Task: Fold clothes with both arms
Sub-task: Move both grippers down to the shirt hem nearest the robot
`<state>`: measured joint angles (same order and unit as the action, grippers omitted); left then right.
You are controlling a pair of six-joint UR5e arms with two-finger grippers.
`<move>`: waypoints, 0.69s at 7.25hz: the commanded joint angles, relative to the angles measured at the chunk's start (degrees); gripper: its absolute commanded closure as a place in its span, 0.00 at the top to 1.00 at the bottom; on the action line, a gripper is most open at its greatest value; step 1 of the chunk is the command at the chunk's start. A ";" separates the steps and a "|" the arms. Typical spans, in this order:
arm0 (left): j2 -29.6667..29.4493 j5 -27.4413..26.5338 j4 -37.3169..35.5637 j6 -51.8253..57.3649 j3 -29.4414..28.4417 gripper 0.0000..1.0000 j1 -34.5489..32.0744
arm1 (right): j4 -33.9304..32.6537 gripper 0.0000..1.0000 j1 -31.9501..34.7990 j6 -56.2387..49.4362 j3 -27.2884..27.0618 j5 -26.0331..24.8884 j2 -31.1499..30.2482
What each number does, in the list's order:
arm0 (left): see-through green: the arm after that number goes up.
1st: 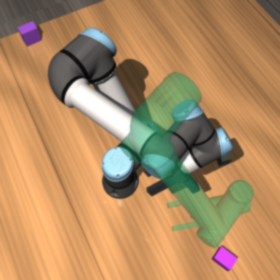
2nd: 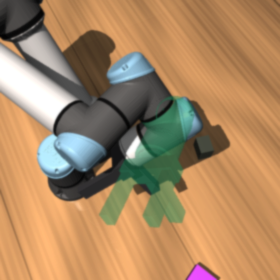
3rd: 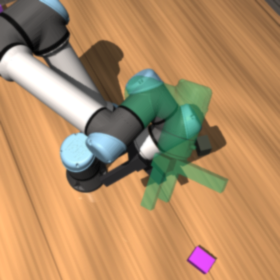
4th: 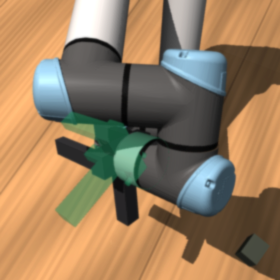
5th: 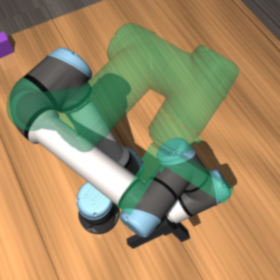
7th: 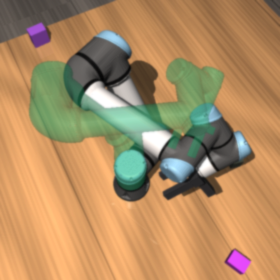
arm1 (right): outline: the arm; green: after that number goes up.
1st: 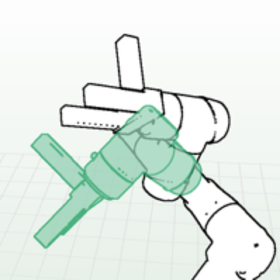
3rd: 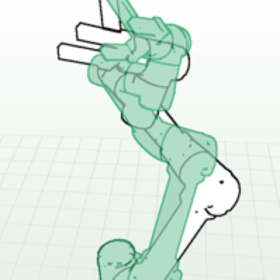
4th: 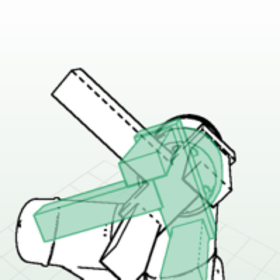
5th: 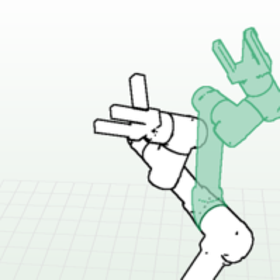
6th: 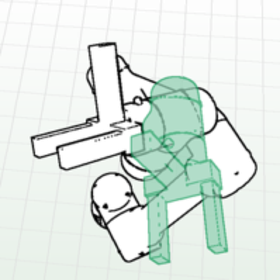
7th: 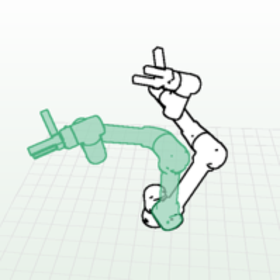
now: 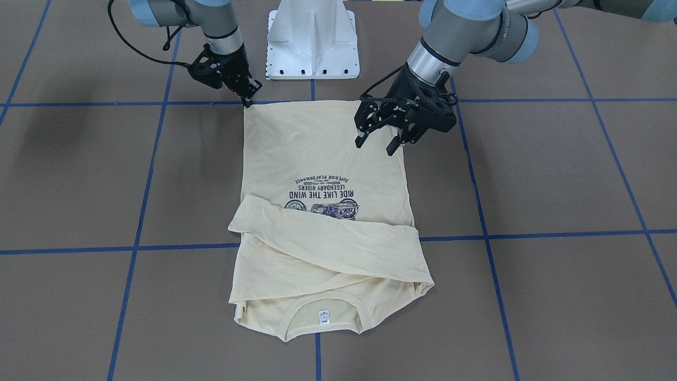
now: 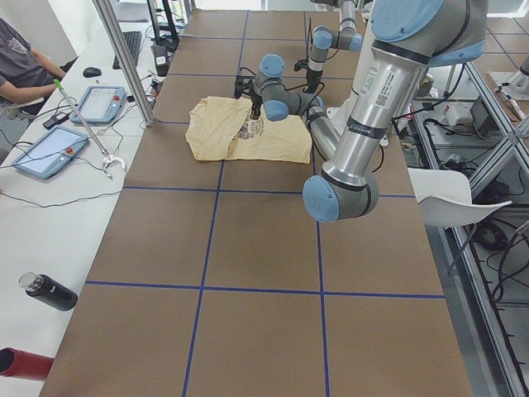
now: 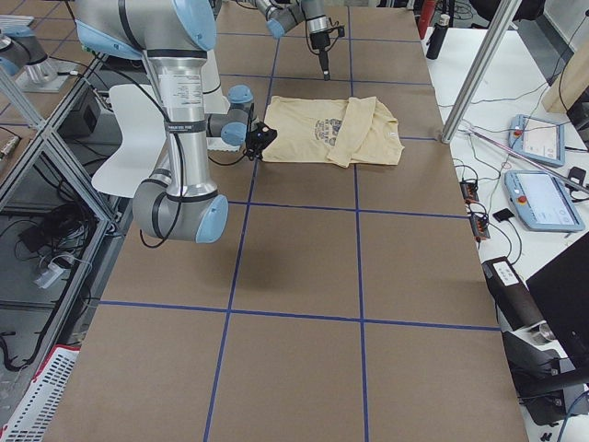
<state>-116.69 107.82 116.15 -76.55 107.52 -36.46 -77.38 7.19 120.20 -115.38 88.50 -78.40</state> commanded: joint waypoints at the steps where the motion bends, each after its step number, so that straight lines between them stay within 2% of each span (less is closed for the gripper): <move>1: 0.49 -0.42 -0.13 -6.45 -1.68 0.77 -0.02 | 0.03 0.00 0.28 0.03 -1.16 1.32 -0.09; 2: 4.67 -1.03 -0.04 -8.51 -0.74 0.77 0.15 | 0.03 0.00 0.37 0.03 -3.69 2.55 -2.18; 3: 8.71 -3.91 0.04 -13.14 0.57 0.77 1.90 | 0.03 0.00 0.28 0.03 -4.85 3.08 -3.16; 5: 15.58 -3.85 -0.04 -16.23 4.70 0.77 6.81 | 0.03 0.00 0.10 0.03 -4.51 3.09 -2.99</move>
<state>-105.27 104.25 116.12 -89.89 109.81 -32.54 -77.34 7.39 120.23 -119.86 91.45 -81.28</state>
